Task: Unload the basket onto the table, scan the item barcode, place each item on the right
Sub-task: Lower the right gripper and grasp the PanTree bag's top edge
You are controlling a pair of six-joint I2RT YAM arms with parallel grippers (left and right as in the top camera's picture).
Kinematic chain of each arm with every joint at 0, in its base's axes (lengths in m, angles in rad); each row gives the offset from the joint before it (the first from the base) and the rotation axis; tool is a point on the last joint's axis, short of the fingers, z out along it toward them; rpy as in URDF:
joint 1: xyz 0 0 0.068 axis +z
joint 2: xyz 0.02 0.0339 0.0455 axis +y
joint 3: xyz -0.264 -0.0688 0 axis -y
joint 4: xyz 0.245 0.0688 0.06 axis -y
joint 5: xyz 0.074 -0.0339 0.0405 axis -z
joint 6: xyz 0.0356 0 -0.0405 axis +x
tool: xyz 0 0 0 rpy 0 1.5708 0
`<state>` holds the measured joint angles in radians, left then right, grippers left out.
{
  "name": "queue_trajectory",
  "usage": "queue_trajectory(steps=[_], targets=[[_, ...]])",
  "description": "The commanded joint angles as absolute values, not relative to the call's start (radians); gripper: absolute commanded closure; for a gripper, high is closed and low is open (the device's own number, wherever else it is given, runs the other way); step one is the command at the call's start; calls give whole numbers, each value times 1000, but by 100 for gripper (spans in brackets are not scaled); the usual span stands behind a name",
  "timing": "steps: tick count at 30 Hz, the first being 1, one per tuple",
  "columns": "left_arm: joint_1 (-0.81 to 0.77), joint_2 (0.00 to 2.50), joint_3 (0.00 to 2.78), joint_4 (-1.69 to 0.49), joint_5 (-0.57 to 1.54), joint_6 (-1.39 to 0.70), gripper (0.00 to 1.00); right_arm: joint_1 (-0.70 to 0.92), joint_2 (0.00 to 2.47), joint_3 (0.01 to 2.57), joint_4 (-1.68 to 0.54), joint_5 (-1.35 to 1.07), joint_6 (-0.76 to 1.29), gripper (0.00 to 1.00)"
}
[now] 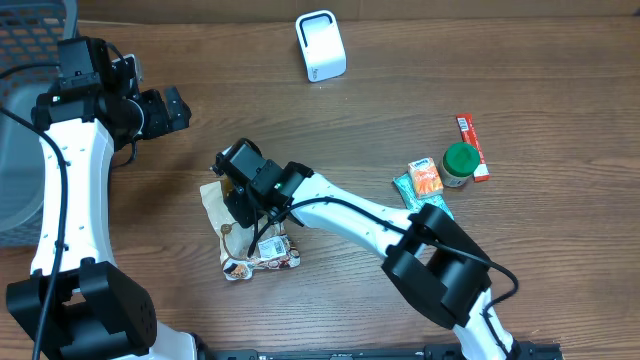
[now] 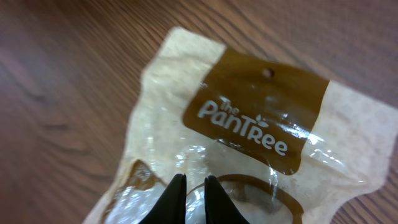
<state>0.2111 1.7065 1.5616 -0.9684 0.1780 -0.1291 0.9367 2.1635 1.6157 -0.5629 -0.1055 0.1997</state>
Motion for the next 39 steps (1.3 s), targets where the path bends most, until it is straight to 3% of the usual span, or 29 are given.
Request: queue_trajectory(steps=[1, 8, 14, 18, 25, 33, 35, 37, 39], targets=[[209, 1707, 1564, -968, 173, -138, 0, 940, 2185, 1607, -564, -50, 228, 90], [209, 1707, 1564, -968, 172, -138, 0, 901, 2185, 1607, -677, 254, 437, 93], [209, 1707, 1564, -968, 172, -138, 0, 807, 2185, 1612, -825, 298, 598, 96], [209, 1707, 1564, -968, 172, -138, 0, 746, 2167, 1612, -908, 221, 681, 96], [209, 1707, 1564, -968, 172, -138, 0, 683, 2140, 1612, -935, -147, 680, 91], [209, 1707, 1564, -968, 172, -138, 0, 641, 2064, 1673, -1031, -187, 559, 90], [209, 1707, 1564, -968, 172, -138, 0, 632, 2030, 1685, -1029, -176, 501, 87], [209, 1707, 1564, -968, 172, -138, 0, 625, 2008, 1685, -1022, -146, 451, 69], [207, 1707, 1564, -968, 172, -138, 0, 615, 2004, 1684, -1020, -80, 406, 63]])
